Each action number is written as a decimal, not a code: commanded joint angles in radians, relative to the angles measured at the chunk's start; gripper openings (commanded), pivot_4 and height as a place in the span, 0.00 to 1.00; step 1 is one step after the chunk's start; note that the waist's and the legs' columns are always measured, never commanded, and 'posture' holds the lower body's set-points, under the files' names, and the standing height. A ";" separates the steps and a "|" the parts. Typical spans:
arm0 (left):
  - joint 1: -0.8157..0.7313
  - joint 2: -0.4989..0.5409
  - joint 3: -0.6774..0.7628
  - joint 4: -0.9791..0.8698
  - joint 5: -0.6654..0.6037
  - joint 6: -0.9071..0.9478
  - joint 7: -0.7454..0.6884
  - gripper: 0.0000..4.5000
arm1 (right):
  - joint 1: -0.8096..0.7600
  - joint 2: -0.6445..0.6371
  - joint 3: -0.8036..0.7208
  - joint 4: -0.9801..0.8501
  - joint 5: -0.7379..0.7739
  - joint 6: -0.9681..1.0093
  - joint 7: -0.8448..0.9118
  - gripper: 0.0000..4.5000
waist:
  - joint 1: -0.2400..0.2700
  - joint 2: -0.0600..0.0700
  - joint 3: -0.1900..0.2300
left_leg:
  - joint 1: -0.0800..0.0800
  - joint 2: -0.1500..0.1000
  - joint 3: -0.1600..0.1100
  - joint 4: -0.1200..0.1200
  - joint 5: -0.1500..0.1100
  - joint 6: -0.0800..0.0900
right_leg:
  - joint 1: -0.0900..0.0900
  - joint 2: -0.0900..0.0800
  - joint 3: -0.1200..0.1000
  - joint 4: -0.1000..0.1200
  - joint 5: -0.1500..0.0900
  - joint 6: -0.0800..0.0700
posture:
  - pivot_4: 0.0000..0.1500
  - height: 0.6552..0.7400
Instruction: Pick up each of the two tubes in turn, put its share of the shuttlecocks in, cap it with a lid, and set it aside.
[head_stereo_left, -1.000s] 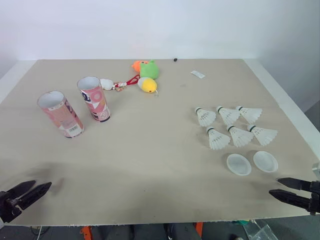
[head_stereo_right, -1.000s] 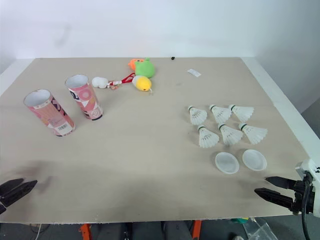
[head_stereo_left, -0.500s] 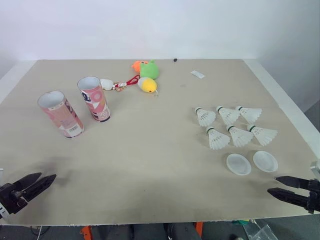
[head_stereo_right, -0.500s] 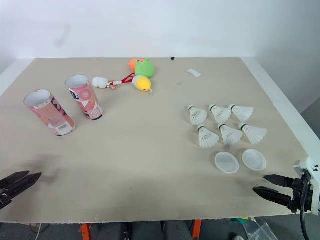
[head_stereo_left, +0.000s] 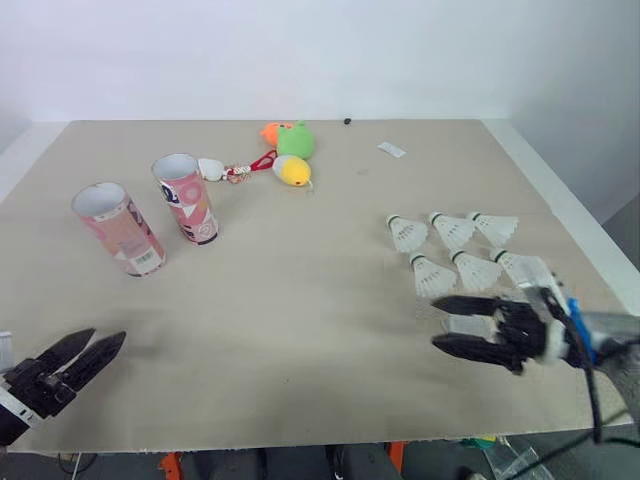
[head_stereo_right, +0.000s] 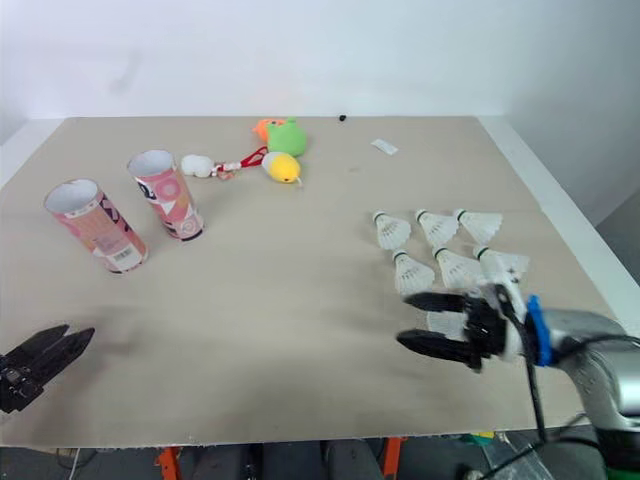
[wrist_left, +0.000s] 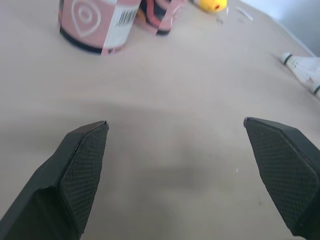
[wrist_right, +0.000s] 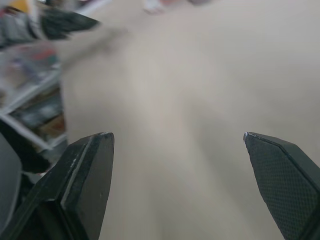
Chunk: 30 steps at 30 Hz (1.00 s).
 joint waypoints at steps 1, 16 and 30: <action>0.067 -0.042 0.023 -0.078 0.026 -0.074 0.012 1.00 | -0.166 0.075 0.128 -0.007 -0.017 0.032 -0.056 0.99 | -0.002 -0.001 0.000 | 0.000 0.000 0.000 0.000 0.000 0.000 | 0.000 0.000 0.000 0.000 0.000 0.000 | 1.00 0.91; -0.136 -0.087 -0.051 -0.017 0.223 -0.351 0.173 1.00 | -0.453 0.403 0.340 0.081 -0.306 -0.103 -0.408 0.99 | 0.003 -0.007 -0.003 | -0.003 0.001 -0.001 0.001 0.000 0.000 | -0.001 0.000 -0.001 0.000 0.004 0.004 | 1.00 0.91; -0.548 0.021 -0.294 0.433 0.443 -0.462 0.133 1.00 | -0.338 0.458 0.282 -0.067 -0.358 -0.147 -0.609 0.99 | 0.003 -0.009 -0.005 | -0.003 0.002 -0.001 0.000 0.001 0.000 | -0.001 0.001 -0.003 0.000 0.009 -0.002 | 1.00 0.91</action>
